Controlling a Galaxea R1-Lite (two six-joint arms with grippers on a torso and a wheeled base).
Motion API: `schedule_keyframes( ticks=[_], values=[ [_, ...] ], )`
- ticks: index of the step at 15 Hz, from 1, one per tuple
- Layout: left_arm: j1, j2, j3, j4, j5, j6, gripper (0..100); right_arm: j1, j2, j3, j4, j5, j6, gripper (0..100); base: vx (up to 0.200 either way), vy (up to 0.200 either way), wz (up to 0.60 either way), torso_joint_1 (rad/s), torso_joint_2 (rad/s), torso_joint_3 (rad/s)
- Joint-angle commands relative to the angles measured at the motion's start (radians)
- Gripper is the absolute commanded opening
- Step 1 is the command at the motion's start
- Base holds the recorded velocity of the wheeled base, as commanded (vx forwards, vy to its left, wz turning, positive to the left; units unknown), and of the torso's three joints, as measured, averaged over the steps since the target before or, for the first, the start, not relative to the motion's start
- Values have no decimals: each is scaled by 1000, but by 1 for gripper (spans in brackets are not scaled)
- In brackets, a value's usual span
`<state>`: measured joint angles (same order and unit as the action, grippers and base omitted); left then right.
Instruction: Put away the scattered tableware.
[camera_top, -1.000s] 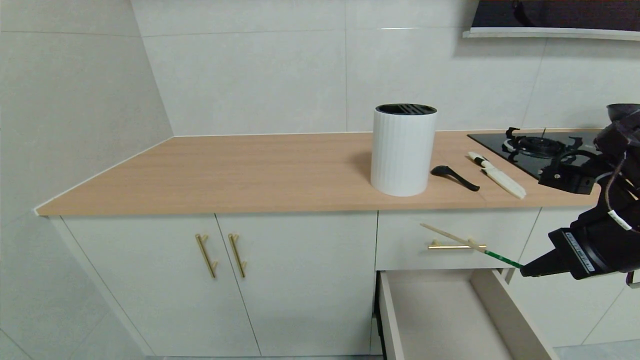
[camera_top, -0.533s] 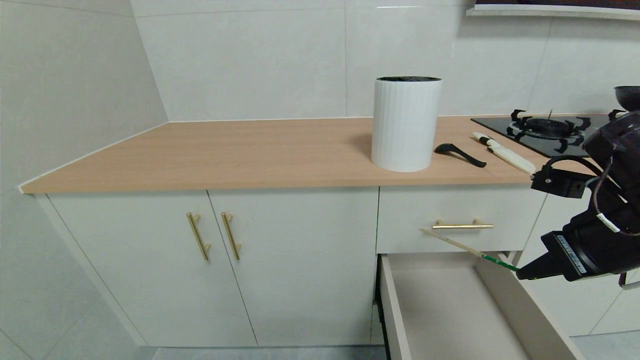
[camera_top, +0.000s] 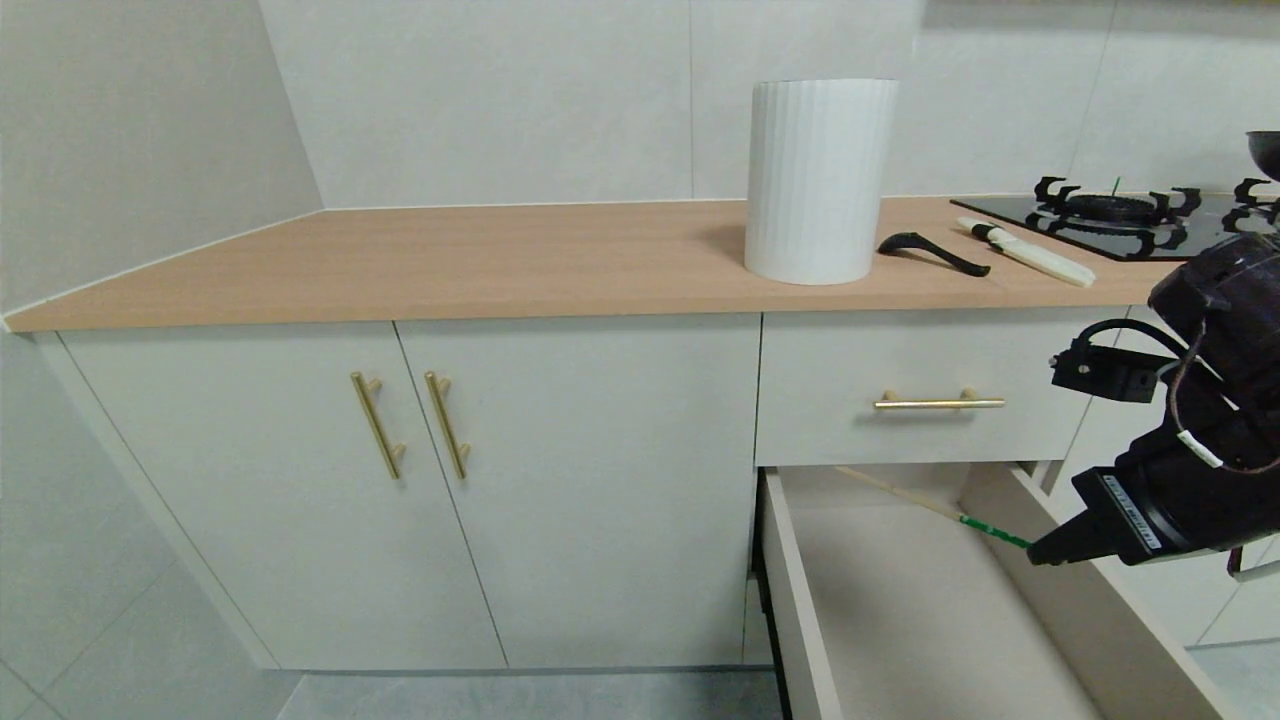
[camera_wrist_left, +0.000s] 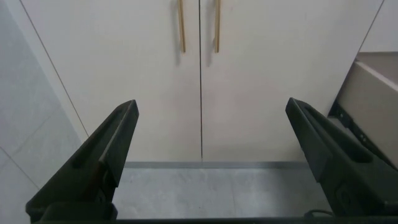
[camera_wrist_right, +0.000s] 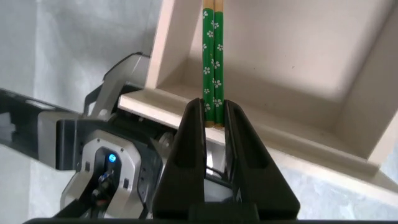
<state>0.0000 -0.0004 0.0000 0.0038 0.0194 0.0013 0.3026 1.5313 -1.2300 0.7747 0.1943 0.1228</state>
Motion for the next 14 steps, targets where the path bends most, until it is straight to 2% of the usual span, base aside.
schedule_keyframes(
  ticks=[1, 8, 12, 14],
  values=[
    [0, 0, 0, -1, 1, 0, 100, 3, 6, 0, 0, 1, 0, 0, 0, 0, 0, -36, 105, 46],
    [0, 0, 0, -1, 1, 0, 100, 1, 59, -2, -9, -1, 1, 0, 0, 0, 0, -3, 9, 7],
    [0, 0, 0, 1, 1, 0, 100, 1, 185, 10, -94, -30, 9, 0, 0, 0, 0, 0, 0, 0],
    [0, 0, 0, -1, 1, 0, 100, 3, 362, 9, -212, -114, 92, 0, 0, 0, 0, 0, 0, 0]
  ],
)
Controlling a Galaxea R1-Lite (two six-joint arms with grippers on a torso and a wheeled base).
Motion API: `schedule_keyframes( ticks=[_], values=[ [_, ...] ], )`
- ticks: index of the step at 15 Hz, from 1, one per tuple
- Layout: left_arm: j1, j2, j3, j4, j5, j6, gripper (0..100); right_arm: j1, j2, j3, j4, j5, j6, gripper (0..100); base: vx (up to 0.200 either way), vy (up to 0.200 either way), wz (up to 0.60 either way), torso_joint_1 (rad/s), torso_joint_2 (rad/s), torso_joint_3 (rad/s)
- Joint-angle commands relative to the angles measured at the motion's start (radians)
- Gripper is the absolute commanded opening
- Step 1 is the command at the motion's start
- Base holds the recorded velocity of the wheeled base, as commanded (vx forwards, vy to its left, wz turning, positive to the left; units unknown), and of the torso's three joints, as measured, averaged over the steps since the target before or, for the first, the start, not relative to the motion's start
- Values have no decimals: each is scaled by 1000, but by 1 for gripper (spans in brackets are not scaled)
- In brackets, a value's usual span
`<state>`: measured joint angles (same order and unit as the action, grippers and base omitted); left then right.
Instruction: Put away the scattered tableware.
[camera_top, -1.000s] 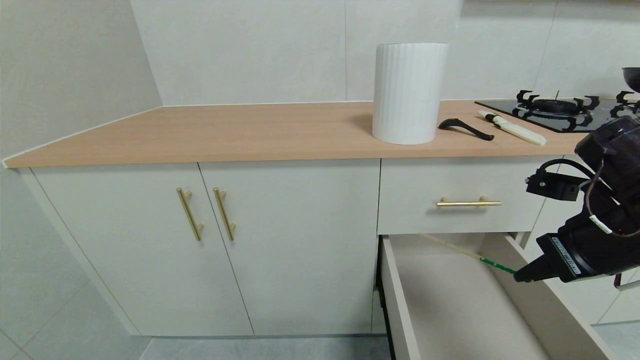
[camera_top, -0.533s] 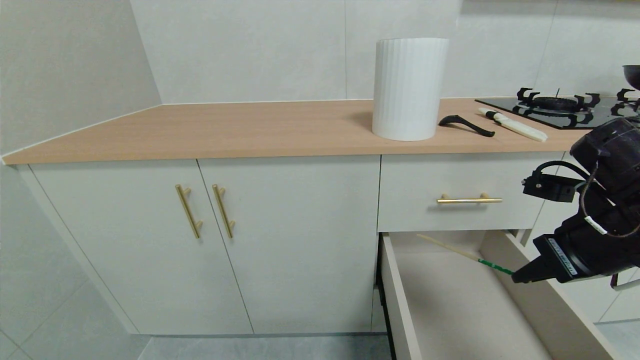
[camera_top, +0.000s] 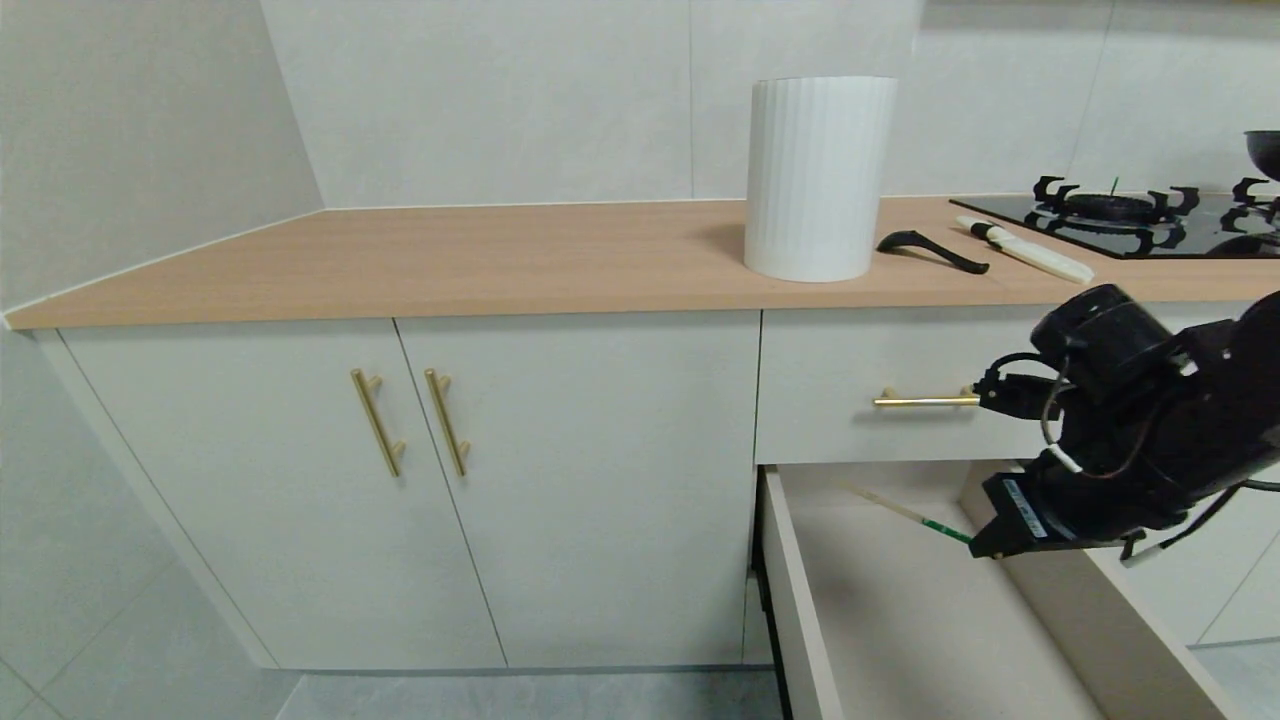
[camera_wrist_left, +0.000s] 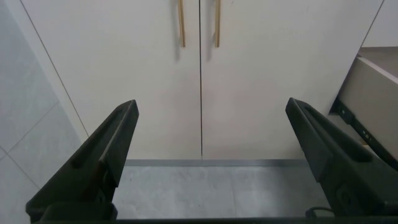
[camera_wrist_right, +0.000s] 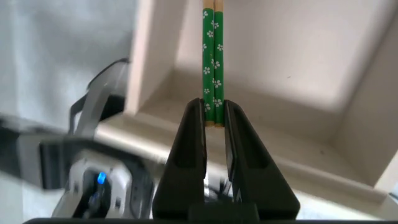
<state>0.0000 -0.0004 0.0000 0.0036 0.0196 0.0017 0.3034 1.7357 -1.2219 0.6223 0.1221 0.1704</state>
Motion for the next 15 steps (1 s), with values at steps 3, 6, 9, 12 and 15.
schedule_keyframes(
  ticks=[3, 6, 9, 12, 15],
  values=[
    [0, 0, 0, 1, 0, 0, 100, 2, 281, 13, -200, -50, 90, 0, 0, 0, 0, 0, 0, 0],
    [0, 0, 0, 1, 0, 0, 100, 2, 398, 42, -331, -53, 107, 0, 0, 0, 0, 0, 0, 0],
    [0, 0, 0, -1, 0, 0, 100, 3, 446, 45, -342, -53, 107, 0, 0, 0, 0, 0, 0, 0],
    [0, 0, 0, -1, 0, 0, 100, 14, 482, 44, -349, -53, 107, 0, 0, 0, 0, 0, 0, 0],
    [0, 0, 0, 1, 0, 0, 100, 22, 501, 45, -360, -53, 107, 0, 0, 0, 0, 0, 0, 0]
  ],
)
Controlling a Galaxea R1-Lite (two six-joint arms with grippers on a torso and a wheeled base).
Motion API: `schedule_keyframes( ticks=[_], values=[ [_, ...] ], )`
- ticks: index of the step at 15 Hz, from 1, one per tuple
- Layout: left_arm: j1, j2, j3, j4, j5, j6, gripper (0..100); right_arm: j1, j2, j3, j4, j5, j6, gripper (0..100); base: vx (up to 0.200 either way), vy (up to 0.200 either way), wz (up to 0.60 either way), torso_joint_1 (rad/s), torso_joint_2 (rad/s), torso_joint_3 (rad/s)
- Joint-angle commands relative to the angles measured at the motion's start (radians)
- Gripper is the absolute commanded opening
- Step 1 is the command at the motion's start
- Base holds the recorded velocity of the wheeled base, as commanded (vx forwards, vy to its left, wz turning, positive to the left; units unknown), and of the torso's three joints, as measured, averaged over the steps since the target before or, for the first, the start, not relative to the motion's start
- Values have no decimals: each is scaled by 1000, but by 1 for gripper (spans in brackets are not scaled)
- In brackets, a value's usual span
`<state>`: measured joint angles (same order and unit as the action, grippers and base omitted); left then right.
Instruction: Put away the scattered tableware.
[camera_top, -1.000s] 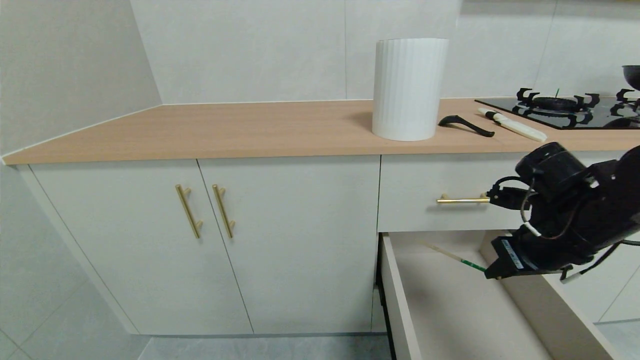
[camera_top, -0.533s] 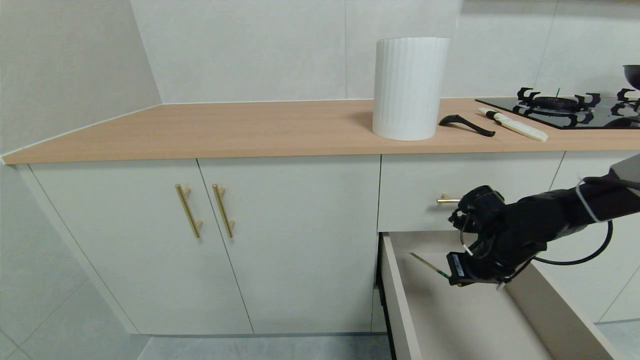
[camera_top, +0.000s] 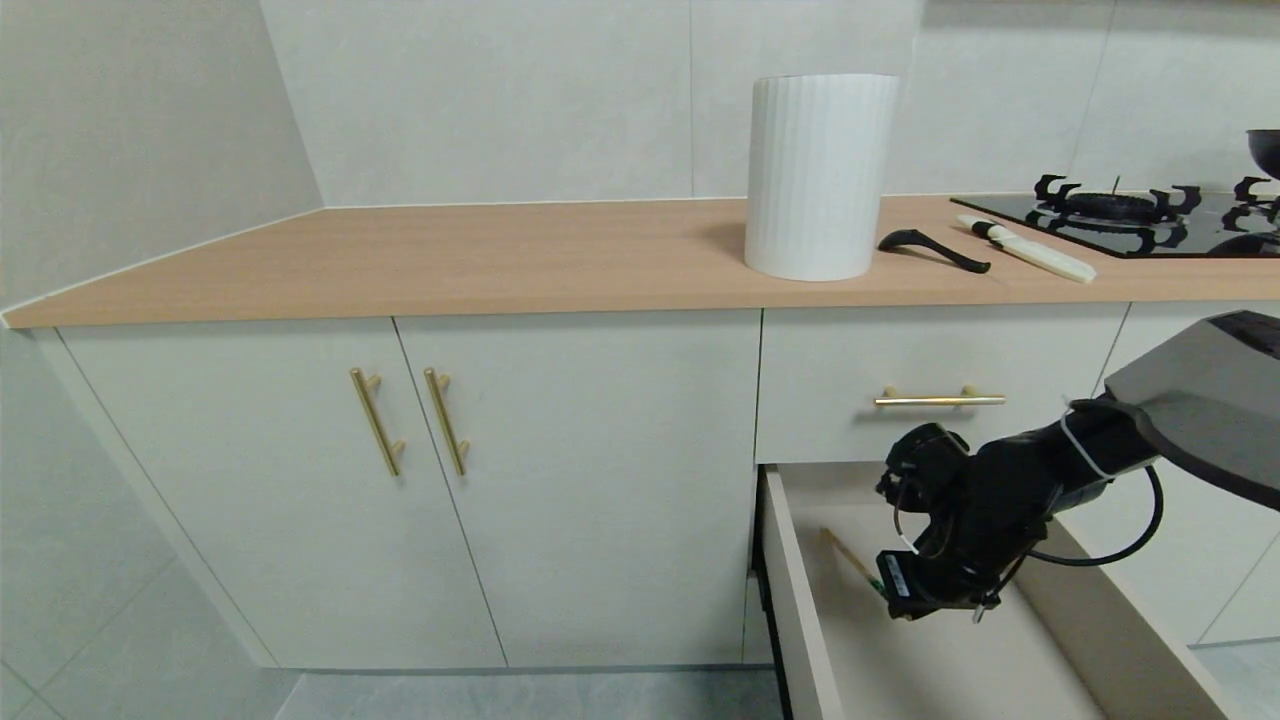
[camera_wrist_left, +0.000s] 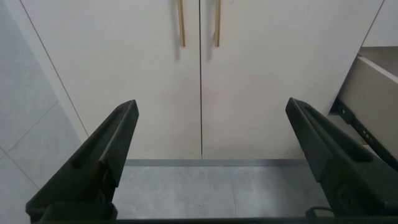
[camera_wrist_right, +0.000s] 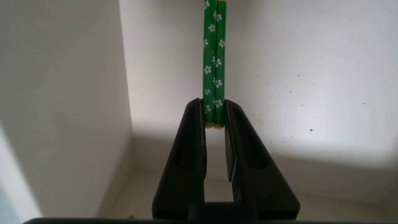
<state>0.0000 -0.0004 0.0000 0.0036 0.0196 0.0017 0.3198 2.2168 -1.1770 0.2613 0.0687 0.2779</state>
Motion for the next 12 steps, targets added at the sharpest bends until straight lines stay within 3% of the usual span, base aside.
schedule_keyframes(
  ticks=[1, 12],
  values=[
    [0, 0, 0, -1, 0, 0, 100, 12, 34, 2, 1, -3, 0, 0, 0, 0, 0, 0, 0, 0],
    [0, 0, 0, -1, 0, 0, 100, 48, 96, 5, -17, -69, 0, 0, 0, 0, 0, 0, 0, 0]
  ],
)
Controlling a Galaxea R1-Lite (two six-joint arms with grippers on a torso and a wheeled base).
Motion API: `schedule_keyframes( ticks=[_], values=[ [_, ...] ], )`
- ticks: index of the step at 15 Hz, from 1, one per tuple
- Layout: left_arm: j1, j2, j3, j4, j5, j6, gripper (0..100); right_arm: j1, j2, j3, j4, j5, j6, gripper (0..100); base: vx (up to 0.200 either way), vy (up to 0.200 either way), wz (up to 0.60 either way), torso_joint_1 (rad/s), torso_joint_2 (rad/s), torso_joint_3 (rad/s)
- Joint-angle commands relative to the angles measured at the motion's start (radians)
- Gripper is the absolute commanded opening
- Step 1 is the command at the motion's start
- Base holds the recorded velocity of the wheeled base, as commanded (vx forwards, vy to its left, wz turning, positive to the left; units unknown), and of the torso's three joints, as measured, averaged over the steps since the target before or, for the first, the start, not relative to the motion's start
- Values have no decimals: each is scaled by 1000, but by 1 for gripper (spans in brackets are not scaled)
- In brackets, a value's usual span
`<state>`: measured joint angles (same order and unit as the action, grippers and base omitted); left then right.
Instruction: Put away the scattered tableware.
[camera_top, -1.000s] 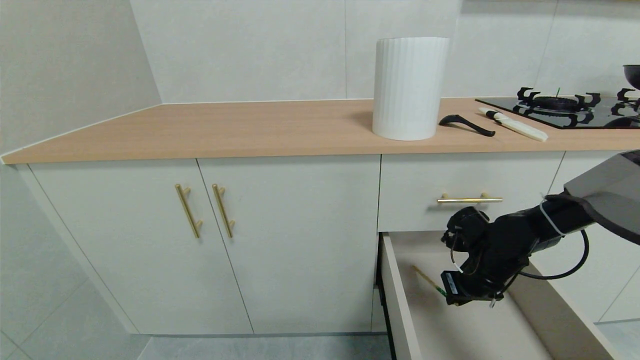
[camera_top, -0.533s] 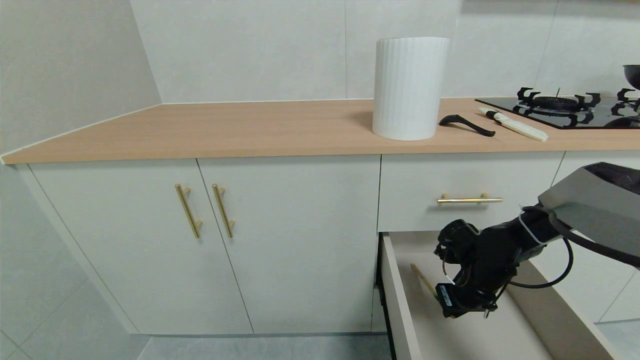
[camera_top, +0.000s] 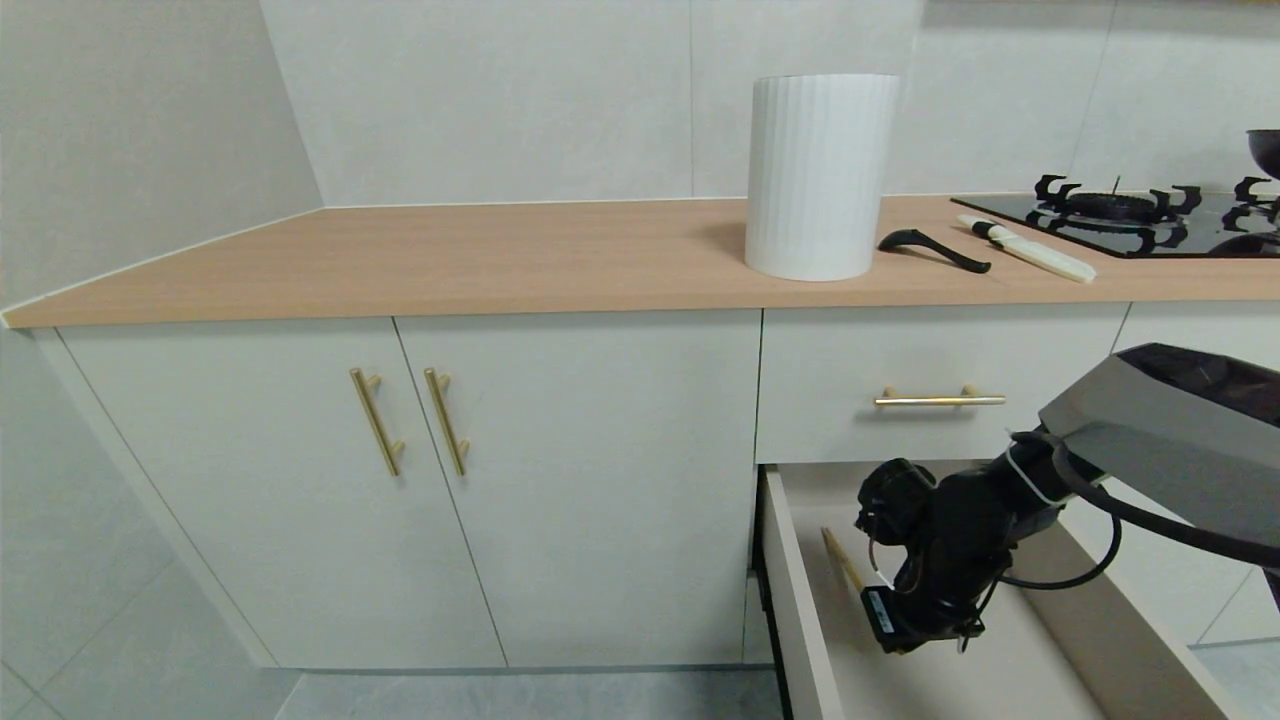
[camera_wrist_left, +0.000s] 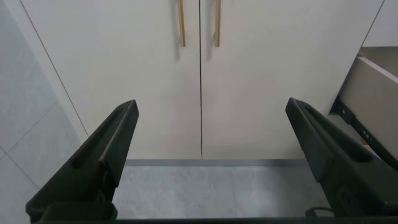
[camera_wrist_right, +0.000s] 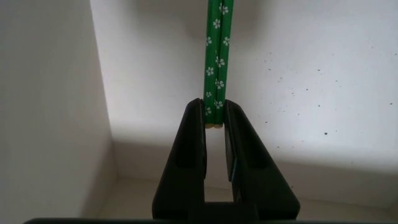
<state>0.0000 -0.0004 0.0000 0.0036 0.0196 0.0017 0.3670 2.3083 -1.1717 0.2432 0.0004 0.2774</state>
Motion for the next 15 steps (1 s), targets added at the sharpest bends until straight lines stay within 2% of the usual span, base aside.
schedule_keyframes(
  ticks=[1, 7, 8, 15],
  values=[
    [0, 0, 0, 1, 0, 0, 100, 1, 5, 0, 1, -2, 0, 0, 0, 0, 0, 0, 0, 0],
    [0, 0, 0, 1, 0, 0, 100, 1, 5, 0, 1, -2, 0, 0, 0, 0, 0, 0, 0, 0],
    [0, 0, 0, -1, 0, 0, 100, 1, 5, 0, 1, -2, 0, 100, 0, 0, 0, 0, 0, 0],
    [0, 0, 0, -1, 0, 0, 100, 1, 3, -2, 1, -2, 2, 100, 0, 0, 0, 0, 0, 0]
  ],
)
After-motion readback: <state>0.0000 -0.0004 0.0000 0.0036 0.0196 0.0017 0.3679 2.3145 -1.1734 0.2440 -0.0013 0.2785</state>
